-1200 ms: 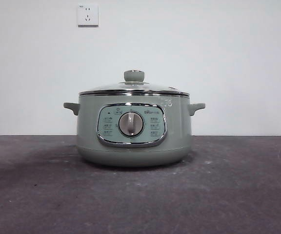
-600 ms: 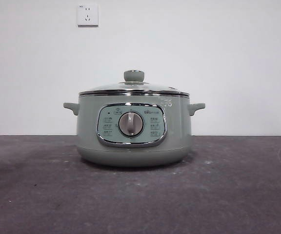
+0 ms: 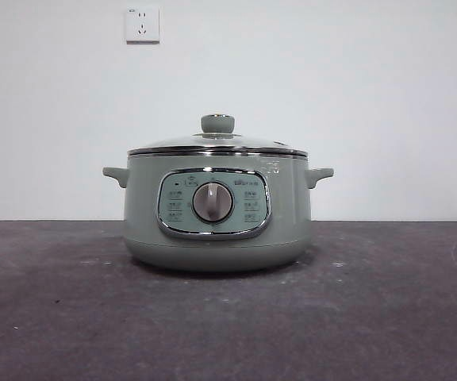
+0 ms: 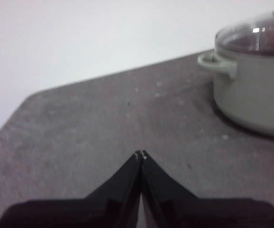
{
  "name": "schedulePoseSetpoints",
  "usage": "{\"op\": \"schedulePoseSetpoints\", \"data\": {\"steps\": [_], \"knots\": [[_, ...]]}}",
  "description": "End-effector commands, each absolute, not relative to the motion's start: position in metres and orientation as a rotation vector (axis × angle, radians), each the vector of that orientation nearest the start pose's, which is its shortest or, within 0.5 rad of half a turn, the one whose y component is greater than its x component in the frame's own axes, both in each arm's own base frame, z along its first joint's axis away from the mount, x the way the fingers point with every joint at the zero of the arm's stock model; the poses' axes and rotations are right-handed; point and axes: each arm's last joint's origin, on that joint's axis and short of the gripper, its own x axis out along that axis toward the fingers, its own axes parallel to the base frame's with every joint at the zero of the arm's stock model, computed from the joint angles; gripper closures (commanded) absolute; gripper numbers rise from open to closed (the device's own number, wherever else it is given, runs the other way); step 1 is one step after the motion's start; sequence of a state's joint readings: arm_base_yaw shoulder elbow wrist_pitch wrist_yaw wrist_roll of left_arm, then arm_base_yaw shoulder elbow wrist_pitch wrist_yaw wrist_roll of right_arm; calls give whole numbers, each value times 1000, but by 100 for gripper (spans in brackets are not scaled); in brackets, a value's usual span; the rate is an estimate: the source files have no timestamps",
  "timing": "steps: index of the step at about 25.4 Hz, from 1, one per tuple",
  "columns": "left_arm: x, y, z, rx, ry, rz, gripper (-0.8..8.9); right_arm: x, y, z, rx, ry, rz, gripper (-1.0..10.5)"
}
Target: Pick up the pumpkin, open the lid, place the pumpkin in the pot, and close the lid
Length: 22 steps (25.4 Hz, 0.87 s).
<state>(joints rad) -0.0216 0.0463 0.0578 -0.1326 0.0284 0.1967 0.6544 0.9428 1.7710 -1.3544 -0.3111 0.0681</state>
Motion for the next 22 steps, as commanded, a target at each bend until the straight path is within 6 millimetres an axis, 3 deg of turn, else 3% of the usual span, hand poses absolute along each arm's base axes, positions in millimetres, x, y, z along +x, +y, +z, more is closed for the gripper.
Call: {"op": "schedulePoseSetpoints", "data": {"steps": [1,5,22], "knots": [[97,-3,153,176,121,-55,817,48,48,488,-29,596,916,946],[96,-3,146,155,183,-61,817,48,48,488,-29,596,917,946],[96,-3,146,149,179,-59,817,48,48,488,-29,596,917,946]]}}
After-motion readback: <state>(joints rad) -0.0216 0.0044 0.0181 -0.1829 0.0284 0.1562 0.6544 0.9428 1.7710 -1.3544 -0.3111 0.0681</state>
